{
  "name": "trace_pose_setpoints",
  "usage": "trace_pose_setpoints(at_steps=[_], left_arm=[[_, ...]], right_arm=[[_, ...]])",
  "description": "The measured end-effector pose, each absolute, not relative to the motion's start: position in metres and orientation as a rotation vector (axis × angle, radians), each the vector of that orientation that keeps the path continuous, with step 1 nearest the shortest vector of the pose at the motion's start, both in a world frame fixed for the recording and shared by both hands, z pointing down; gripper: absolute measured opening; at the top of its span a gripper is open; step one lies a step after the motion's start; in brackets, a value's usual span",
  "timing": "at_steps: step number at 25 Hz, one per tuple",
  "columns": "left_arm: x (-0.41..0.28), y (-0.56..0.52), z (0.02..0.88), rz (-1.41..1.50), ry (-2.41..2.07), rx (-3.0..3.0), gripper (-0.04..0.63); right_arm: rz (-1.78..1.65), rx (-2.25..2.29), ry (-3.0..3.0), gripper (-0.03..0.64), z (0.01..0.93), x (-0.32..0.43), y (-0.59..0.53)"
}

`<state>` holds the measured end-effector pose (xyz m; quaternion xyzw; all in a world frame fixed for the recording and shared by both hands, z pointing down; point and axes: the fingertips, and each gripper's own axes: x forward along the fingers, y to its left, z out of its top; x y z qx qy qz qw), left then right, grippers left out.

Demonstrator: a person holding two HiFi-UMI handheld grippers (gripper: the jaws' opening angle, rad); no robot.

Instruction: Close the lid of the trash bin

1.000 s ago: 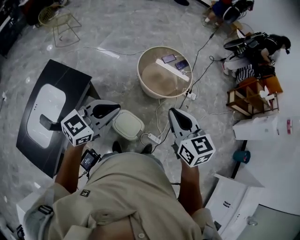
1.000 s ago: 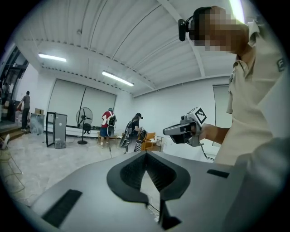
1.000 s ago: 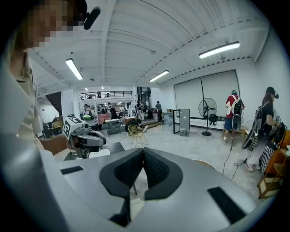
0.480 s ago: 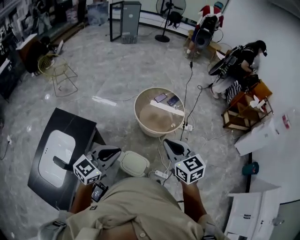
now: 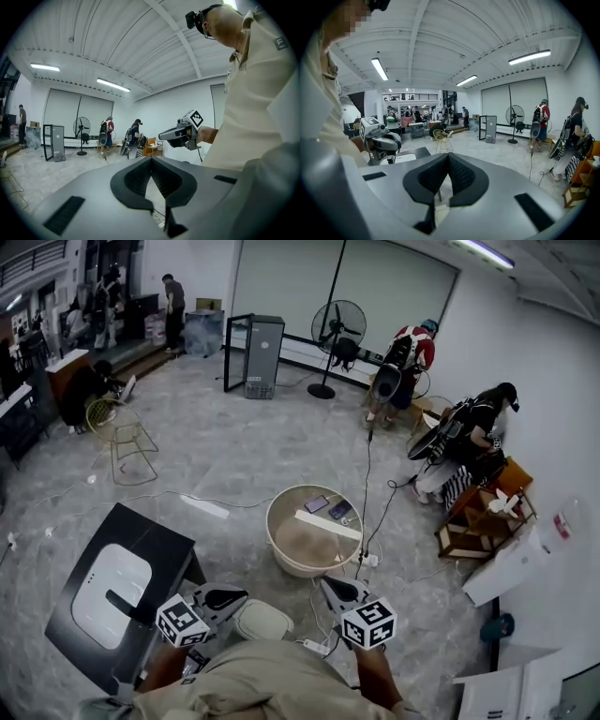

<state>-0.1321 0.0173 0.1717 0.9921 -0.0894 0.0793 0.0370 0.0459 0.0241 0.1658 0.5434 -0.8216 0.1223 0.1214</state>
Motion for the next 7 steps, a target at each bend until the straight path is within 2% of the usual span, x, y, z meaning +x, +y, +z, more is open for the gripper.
trace_pose_setpoints(at_steps=[7], left_arm=[[-0.139, 0.021, 0.186, 0.244, -0.268, 3.048, 0.017]], right_arm=[[0.348, 1.590, -2.395, 0.021, 0.177, 0.041, 0.028]])
